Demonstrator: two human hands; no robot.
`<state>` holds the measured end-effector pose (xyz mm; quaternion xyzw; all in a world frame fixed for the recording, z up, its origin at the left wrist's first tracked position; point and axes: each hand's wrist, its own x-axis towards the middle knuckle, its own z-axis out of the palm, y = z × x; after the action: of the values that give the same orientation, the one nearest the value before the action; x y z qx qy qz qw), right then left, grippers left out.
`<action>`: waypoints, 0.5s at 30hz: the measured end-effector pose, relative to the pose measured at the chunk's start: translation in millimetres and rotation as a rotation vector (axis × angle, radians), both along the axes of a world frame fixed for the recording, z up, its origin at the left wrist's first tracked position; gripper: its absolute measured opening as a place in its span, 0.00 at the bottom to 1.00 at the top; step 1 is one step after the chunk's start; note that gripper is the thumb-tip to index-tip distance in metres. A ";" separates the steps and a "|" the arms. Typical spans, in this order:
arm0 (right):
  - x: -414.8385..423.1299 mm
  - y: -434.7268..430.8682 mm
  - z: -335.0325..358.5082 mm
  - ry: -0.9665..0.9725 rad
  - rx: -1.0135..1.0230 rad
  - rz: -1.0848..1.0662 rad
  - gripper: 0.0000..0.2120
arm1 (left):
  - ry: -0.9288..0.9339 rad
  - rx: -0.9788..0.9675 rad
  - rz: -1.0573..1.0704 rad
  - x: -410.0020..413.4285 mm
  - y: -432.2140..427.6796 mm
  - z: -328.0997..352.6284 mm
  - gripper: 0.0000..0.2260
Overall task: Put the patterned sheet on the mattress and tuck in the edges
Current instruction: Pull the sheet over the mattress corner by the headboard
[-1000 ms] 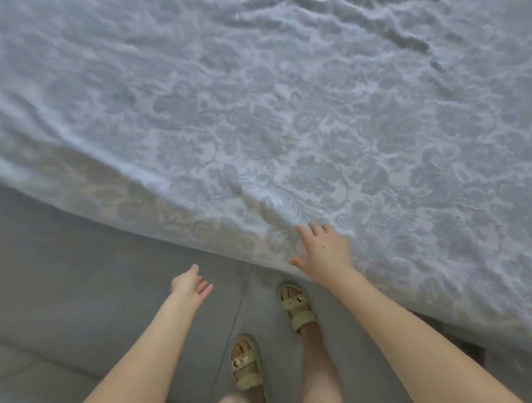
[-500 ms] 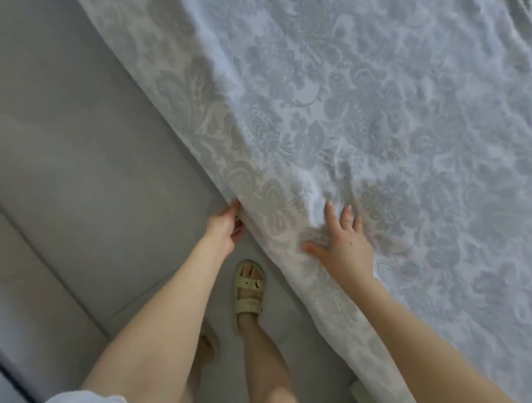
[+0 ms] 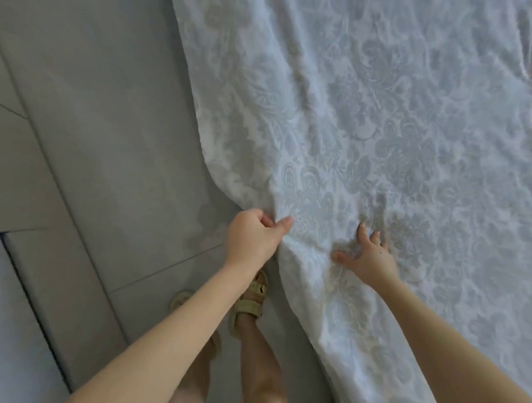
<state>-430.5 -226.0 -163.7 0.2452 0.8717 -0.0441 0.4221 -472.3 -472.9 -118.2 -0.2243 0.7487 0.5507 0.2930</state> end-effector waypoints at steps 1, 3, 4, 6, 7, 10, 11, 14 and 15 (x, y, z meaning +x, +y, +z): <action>-2.1 1.2 3.0 -0.024 0.004 0.014 0.49 | -0.030 -0.006 -0.026 -3.9 -5.8 -2.9 0.20; -9.1 2.3 10.3 -0.086 0.044 0.072 0.47 | -0.065 -0.076 -0.049 -12.2 -25.2 -10.2 0.20; -14.1 0.4 15.1 -0.120 0.087 0.120 0.44 | -0.069 -0.118 -0.041 -16.0 -37.0 -12.5 0.20; -29.8 -8.7 25.0 -0.108 0.168 0.200 0.32 | -0.049 -0.163 0.003 -27.6 -59.9 -15.2 0.19; -41.4 -16.3 28.0 -0.039 0.186 0.214 0.23 | -0.035 -0.179 0.023 -36.4 -70.1 -16.5 0.17; -88.9 -50.4 37.6 0.178 0.196 0.244 0.13 | -0.015 -0.208 0.092 -72.8 -91.4 -23.0 0.14; -108.2 -62.9 40.7 0.225 0.185 0.272 0.14 | -0.014 -0.198 0.120 -87.4 -95.2 -24.8 0.14; -172.8 -97.0 46.0 0.306 0.096 0.331 0.17 | -0.014 -0.174 0.171 -137.6 -101.2 -27.8 0.14; -195.2 -106.3 46.6 0.328 0.075 0.348 0.17 | -0.013 -0.171 0.176 -155.7 -102.3 -29.4 0.14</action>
<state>-625.7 -332.3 -117.2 0.0961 0.9588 0.0223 0.2665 -628.0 -575.2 -147.6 -0.3168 0.7685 0.5069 0.2280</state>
